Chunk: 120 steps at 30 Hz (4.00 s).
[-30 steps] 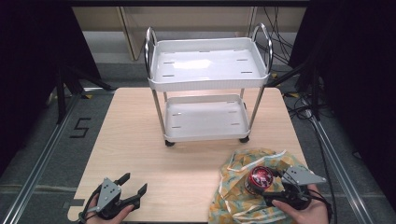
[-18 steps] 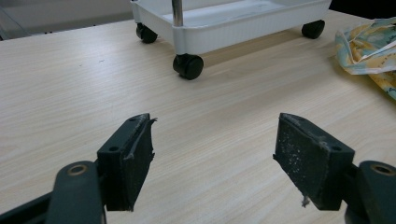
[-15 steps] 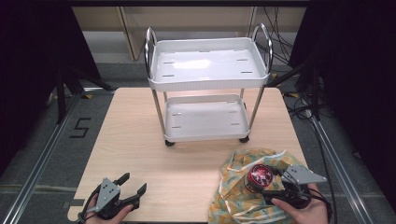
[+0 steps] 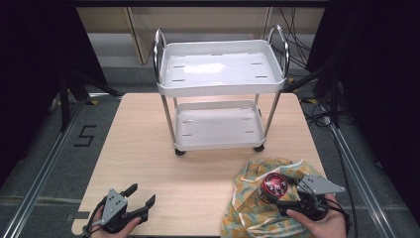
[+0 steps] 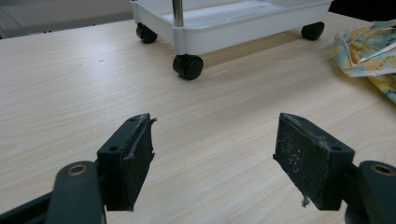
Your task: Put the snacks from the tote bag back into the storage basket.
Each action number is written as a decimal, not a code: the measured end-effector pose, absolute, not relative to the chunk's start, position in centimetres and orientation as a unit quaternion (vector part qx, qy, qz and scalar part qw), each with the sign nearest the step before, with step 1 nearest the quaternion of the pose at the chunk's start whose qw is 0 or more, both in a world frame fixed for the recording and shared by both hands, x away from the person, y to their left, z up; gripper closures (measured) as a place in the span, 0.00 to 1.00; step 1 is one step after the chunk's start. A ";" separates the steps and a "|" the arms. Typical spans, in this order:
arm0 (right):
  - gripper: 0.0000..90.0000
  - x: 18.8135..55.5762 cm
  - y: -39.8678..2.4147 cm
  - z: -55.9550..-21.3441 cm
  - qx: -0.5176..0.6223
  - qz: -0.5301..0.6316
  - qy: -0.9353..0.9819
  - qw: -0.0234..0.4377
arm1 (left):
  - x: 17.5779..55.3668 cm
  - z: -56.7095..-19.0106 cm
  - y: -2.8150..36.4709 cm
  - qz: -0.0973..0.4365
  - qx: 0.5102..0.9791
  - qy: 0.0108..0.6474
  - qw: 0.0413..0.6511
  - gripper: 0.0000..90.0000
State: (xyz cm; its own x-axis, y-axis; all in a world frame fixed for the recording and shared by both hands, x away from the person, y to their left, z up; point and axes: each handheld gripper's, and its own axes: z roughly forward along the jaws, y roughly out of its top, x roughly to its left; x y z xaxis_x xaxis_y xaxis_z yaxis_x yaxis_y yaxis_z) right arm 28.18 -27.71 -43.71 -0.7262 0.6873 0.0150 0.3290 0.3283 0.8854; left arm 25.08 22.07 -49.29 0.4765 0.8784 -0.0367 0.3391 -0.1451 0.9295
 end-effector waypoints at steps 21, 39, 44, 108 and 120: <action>0.29 28.5 -26.9 -43.0 0.312 0.487 0.792 0.197 | 25.1 -49.3 22.2 0.275 0.703 0.434 0.492 0.30; 0.29 28.9 -25.8 -42.5 0.313 0.491 0.790 0.192 | 25.0 -49.3 22.2 0.277 0.701 0.436 0.492 0.30; 0.29 29.2 -25.7 -42.4 0.303 0.487 0.795 0.196 | 25.0 -49.2 22.3 0.277 0.701 0.436 0.492 0.30; 0.29 30.4 -23.5 -41.6 0.296 0.499 0.792 0.193 | 25.0 -49.2 22.2 0.278 0.697 0.436 0.498 0.30; 0.29 30.8 -23.3 -41.3 0.287 0.496 0.795 0.196 | 25.1 -49.2 22.3 0.279 0.697 0.434 0.497 0.30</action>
State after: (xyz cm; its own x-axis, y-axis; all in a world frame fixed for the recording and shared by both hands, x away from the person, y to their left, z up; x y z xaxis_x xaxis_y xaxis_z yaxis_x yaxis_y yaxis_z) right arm 30.79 -23.33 -41.31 -0.7580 0.6517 -0.0265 0.2625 0.3420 0.9023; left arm 25.05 22.26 -49.24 0.4671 0.8831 -0.0433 0.3285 -0.1278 0.9358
